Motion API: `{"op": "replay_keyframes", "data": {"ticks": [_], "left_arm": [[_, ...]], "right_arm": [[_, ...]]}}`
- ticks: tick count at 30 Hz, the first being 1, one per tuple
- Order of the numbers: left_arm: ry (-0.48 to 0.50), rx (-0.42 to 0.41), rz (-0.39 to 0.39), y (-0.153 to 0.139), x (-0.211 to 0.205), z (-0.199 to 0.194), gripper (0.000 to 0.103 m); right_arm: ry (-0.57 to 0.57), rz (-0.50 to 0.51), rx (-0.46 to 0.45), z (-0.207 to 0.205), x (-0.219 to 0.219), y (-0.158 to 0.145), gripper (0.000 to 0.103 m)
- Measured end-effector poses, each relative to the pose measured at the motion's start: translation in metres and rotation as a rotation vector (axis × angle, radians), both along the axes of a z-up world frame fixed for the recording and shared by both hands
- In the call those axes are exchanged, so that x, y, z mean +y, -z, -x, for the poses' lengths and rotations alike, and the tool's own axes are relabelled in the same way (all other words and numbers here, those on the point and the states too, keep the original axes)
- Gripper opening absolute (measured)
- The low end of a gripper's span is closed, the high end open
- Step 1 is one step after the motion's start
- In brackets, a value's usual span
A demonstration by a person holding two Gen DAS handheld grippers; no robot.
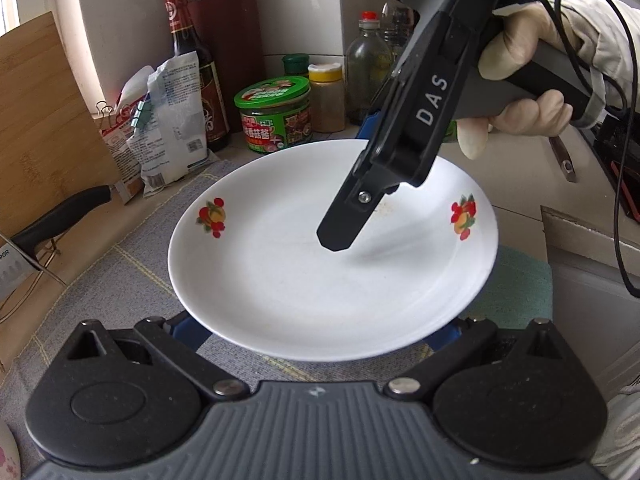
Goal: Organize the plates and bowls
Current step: 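Carry the plate over the stacked white plates with the right gripper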
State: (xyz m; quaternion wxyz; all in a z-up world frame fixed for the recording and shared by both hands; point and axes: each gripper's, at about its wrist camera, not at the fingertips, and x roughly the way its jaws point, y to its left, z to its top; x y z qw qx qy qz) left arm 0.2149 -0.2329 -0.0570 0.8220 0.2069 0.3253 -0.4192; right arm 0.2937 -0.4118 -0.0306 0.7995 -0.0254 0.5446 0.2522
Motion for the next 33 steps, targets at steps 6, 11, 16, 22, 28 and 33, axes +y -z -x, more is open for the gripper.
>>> {"op": "replay_keyframes", "data": {"ticks": [6, 11, 16, 22, 28, 33], "left_arm": [[0.015, 0.014, -0.001, 0.001, -0.005, 0.003, 0.102], [0.012, 0.034, -0.003, 0.001, -0.004, 0.005, 0.102], [-0.001, 0.057, -0.024, 0.002, -0.003, 0.006, 0.102], [-0.012, 0.079, -0.03, 0.005, -0.001, 0.007, 0.102], [-0.014, 0.086, -0.034, 0.005, 0.0, 0.008, 0.102], [-0.012, 0.096, -0.041, 0.005, -0.001, 0.008, 0.102]], "right_arm": [[0.019, 0.001, 0.003, 0.003, -0.006, 0.001, 0.103], [0.019, 0.001, 0.012, 0.003, -0.006, 0.004, 0.103], [0.008, 0.001, 0.027, 0.002, -0.001, 0.01, 0.103], [-0.002, 0.002, 0.042, 0.0, 0.004, 0.016, 0.103], [-0.006, 0.01, 0.046, -0.004, 0.005, 0.019, 0.103], [-0.012, 0.025, 0.049, -0.005, 0.008, 0.021, 0.103]]}}
